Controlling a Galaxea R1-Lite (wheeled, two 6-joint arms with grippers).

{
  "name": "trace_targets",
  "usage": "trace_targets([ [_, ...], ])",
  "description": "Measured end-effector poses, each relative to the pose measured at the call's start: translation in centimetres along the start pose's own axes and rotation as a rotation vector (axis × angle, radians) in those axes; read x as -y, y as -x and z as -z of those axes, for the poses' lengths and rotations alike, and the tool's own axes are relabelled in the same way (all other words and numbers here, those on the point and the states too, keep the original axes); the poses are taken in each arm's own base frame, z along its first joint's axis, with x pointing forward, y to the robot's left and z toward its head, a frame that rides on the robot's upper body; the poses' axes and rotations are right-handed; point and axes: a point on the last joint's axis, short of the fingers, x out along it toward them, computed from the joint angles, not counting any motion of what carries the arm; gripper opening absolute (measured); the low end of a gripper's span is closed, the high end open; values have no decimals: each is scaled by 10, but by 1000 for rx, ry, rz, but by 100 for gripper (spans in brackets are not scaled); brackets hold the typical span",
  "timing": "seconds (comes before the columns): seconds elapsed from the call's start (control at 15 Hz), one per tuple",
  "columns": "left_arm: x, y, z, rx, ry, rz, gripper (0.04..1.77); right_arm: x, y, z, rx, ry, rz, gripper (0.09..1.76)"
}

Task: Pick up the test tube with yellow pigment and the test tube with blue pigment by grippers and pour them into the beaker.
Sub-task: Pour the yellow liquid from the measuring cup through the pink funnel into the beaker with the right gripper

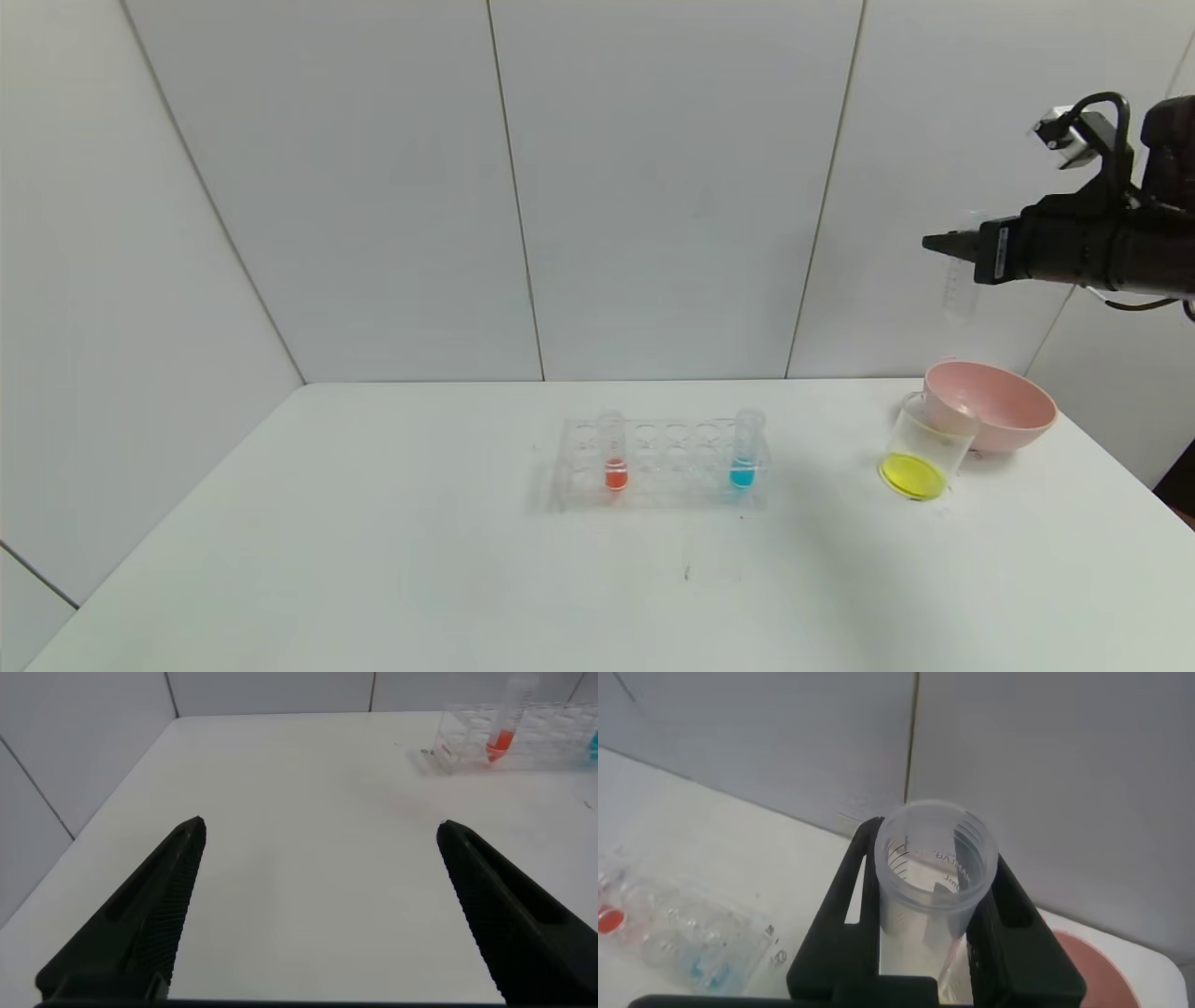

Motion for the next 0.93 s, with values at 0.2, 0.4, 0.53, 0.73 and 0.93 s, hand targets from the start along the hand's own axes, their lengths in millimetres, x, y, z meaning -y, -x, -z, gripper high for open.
trace_targets([
  [0.2, 0, 0, 0, 0, 0, 0, 176, -2, 16, 33, 86, -17, 100, 58],
  [0.4, 0, 0, 0, 0, 0, 0, 176, -11, 45, 68, 41, -60, 139, 58],
  [0.53, 0, 0, 0, 0, 0, 0, 176, -19, 66, 80, 40, -123, 152, 58],
  [0.73, 0, 0, 0, 0, 0, 0, 176, -24, 88, 83, 109, -128, 160, 58],
  [0.93, 0, 0, 0, 0, 0, 0, 176, -14, 98, 86, 120, -125, 209, 58],
])
